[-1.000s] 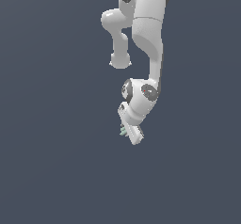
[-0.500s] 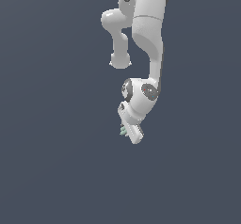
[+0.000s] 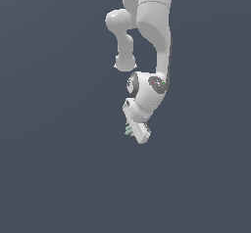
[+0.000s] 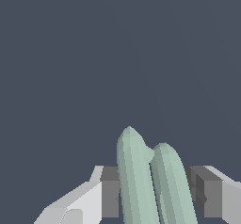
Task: Pick up the object and move it to a goal position.
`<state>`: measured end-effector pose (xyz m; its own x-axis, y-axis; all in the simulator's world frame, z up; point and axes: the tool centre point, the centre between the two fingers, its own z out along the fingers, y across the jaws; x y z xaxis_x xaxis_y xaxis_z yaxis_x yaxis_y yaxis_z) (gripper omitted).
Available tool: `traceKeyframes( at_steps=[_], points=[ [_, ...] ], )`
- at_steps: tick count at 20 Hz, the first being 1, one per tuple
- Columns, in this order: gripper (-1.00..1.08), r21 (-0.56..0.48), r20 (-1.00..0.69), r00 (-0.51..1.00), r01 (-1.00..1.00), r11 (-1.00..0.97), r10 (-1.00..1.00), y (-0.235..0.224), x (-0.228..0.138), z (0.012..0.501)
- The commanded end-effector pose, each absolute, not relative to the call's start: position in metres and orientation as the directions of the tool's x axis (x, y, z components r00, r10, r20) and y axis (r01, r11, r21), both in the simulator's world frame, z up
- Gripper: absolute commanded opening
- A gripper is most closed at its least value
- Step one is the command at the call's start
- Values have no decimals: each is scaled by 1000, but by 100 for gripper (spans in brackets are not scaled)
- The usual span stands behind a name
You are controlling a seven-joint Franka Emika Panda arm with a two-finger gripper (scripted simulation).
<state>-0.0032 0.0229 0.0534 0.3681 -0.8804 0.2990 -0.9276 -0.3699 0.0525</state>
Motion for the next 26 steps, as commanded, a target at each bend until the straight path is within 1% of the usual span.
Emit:
traceKeyframes(
  at_steps=[1, 14, 26],
  points=[
    [-100, 52, 298, 368, -928, -370, -881, 23, -8, 69],
    [-100, 55, 295, 368, -928, -368, -882, 23, -45, 181],
    [-100, 57, 298, 366, -929, -366, -881, 22, -79, 296]
  ],
)
